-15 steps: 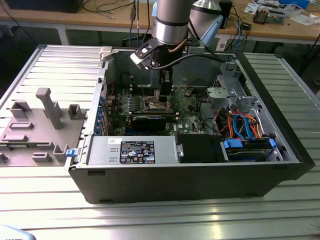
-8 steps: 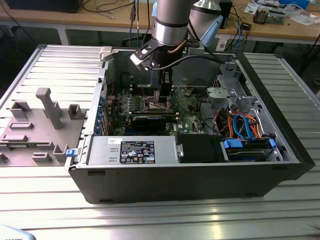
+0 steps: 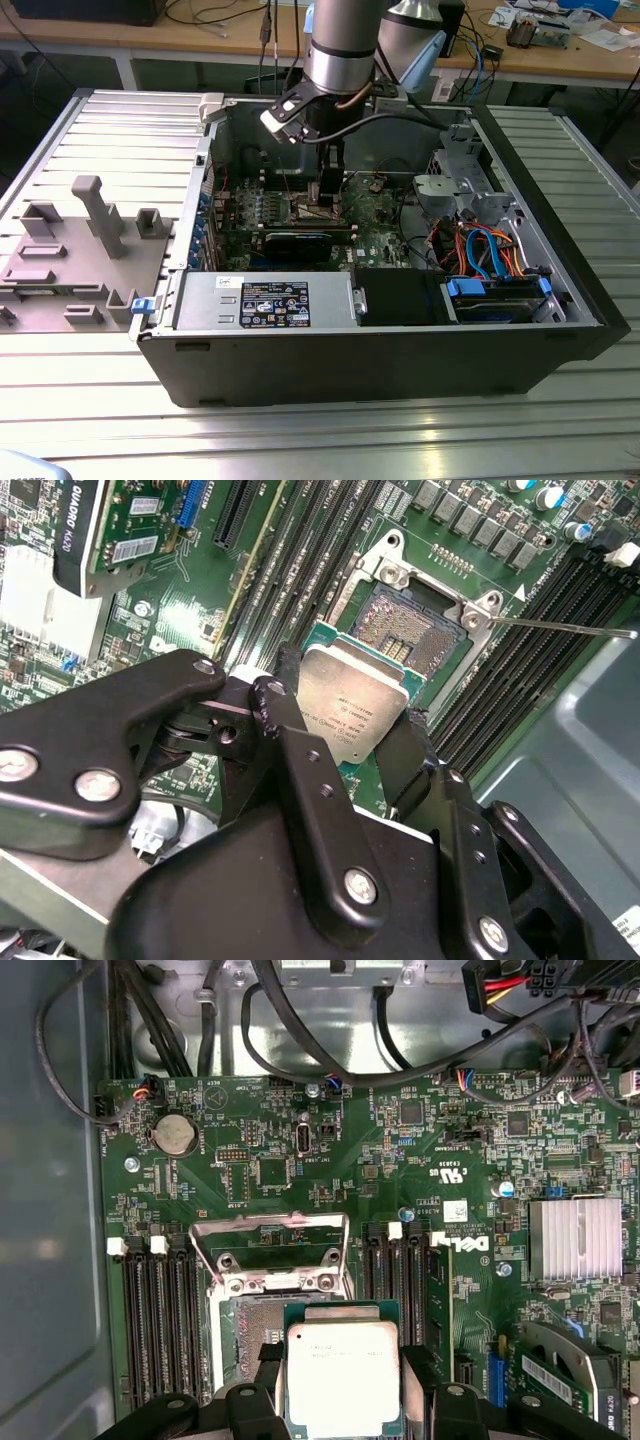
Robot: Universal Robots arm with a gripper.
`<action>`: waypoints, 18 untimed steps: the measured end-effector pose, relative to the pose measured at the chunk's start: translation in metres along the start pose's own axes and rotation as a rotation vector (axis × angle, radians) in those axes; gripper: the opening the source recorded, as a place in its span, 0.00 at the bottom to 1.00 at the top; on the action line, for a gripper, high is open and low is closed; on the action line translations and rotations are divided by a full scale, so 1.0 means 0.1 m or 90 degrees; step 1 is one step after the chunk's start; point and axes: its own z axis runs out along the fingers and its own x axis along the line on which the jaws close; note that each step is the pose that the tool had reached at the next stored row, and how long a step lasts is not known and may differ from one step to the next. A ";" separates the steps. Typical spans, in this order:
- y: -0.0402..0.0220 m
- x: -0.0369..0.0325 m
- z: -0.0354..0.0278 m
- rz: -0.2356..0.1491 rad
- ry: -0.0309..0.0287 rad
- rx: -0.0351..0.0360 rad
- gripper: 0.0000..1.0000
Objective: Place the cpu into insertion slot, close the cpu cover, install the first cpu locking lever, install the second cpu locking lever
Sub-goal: 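Place the cpu into insertion slot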
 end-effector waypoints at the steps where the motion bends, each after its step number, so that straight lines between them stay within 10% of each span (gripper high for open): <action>1: 0.000 0.001 0.002 0.000 0.0000 0.0000 0.55; 18: -0.008 0.008 0.042 0.000 0.0000 0.0000 0.55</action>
